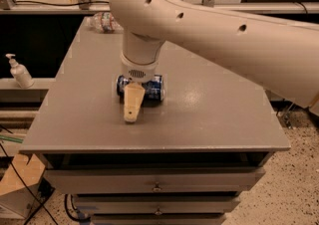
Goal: Place pepsi can upright
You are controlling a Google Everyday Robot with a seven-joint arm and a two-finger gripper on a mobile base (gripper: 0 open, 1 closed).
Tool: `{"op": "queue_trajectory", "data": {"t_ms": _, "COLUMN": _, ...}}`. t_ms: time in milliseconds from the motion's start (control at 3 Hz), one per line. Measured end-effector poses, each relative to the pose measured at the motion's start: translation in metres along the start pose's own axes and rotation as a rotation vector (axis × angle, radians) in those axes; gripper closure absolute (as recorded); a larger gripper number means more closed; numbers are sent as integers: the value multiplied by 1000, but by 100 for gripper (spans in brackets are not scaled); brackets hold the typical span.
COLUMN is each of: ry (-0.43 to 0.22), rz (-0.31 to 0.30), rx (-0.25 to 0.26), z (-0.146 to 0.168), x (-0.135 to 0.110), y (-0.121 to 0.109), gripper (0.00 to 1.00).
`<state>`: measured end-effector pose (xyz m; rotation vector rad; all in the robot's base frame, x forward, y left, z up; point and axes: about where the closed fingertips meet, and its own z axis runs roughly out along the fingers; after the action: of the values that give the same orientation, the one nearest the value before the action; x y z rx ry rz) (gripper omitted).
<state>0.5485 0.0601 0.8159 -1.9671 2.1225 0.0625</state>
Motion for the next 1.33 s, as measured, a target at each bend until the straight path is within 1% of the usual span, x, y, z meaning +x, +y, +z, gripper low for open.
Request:
{"op": "queue_trajectory", "data": {"t_ms": 333, "ry": 33, "rz": 8, "rx": 5, "z": -3, "x": 8, "y": -5, "gripper": 39}}
{"op": "queue_trajectory", "data": {"t_ms": 667, "ry": 8, "rz": -13, "rx": 33, "z": -23, "x": -2, "y": -8, "gripper": 62}}
{"op": "queue_trajectory", "data": {"t_ms": 1000, "ry": -72, "rz": -43, "rx": 70, "z": -52, "x": -17, "y": -9, "gripper": 86}}
{"op": "queue_trajectory", "data": {"t_ms": 1333, "ry": -230, "rz": -76, "rx": 103, "z": -81, "x": -31, "y": -12, "gripper": 100}}
